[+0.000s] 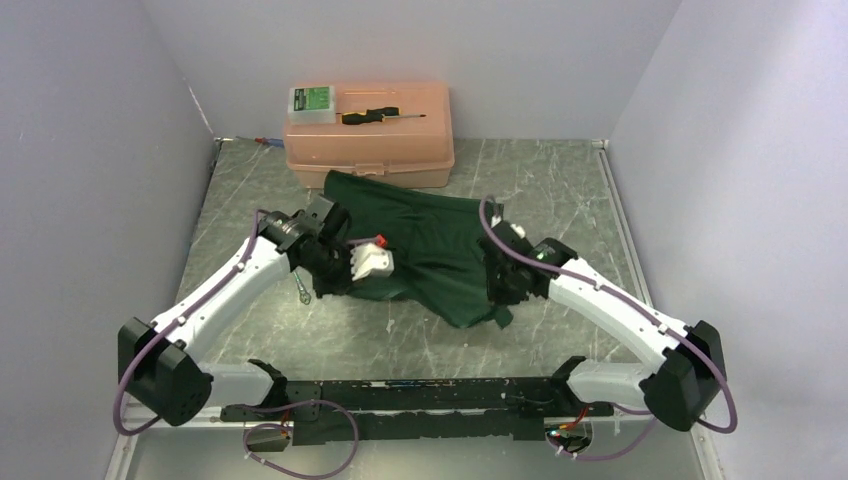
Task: Fold the napkin into a case and place the utensils inside
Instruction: Flatten out the crumpled napkin at the center of the board.
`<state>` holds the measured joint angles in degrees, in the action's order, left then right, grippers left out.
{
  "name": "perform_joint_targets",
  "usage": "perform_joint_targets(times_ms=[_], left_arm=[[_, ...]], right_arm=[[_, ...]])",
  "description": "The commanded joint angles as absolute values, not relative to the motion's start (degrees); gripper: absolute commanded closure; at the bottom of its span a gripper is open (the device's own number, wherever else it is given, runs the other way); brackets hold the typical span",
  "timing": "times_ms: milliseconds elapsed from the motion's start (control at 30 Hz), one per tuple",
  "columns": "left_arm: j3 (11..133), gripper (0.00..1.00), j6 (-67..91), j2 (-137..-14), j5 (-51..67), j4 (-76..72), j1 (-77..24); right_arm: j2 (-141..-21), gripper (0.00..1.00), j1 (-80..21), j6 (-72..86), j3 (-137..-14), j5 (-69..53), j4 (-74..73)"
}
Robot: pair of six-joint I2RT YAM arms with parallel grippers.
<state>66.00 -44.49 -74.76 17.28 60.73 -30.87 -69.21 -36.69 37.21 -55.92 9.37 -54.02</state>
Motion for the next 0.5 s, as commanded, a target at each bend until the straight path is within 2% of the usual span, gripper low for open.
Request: perform_joint_targets(times_ms=[0,267,467], left_arm=[[62.77,0.97,-48.85,-72.18,23.74,77.56,-31.29],[63.06,0.97,-49.35,-71.07,24.01,82.03,-31.25],[63.07,0.97,-45.37,-71.00,18.79,72.70,-29.98]], right_arm=[[-66.43,1.00,-44.89,42.09,-53.34,4.21,-62.92],[-67.94,1.00,-47.99,41.46,-60.25,4.49,-70.60],[-75.08,1.00,-45.31,37.35,-66.85,7.25,-68.29]])
